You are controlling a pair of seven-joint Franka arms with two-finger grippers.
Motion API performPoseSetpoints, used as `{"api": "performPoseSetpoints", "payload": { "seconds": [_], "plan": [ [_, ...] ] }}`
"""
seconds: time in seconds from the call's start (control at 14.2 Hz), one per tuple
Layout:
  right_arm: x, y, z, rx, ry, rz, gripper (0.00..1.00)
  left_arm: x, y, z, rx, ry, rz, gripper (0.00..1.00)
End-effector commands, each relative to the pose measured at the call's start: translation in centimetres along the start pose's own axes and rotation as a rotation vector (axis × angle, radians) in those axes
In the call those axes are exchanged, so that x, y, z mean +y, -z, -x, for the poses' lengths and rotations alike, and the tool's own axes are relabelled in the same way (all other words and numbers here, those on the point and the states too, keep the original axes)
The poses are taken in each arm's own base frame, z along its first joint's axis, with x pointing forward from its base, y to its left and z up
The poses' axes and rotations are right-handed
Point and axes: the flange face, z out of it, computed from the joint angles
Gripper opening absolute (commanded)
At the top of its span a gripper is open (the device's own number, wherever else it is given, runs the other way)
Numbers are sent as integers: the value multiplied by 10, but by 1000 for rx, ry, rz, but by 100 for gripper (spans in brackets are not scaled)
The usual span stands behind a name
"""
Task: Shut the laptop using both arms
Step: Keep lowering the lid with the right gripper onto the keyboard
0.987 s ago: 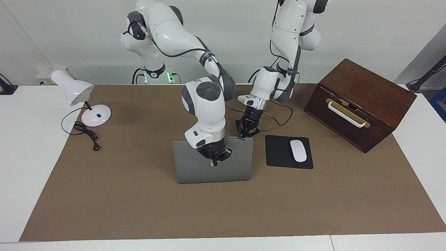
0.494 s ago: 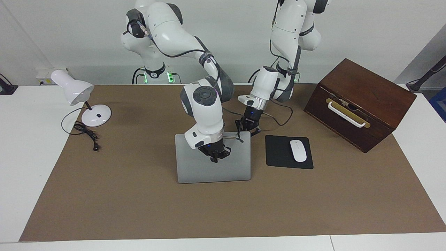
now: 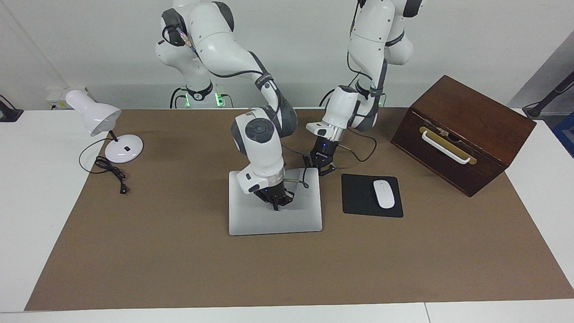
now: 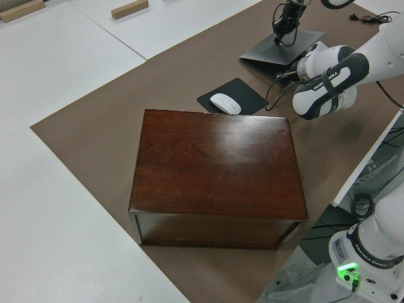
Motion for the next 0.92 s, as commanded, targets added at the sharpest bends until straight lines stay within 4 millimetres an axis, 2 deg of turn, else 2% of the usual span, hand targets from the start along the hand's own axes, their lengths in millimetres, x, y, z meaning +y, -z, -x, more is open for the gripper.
{"api": "performPoseSetpoints", "payload": {
  "seconds": [0.0,0.49,0.85],
  "plan": [
    [14,-4,10,4,-20,-26,0,16,-20,18,-41,-19,18,0],
    [14,-7,12,6,-25,-29,0,16,-21,19,-43,-19,18,0],
    [15,-17,17,14,-24,-39,0,15,-21,19,-43,-17,17,0]
  ]
}}
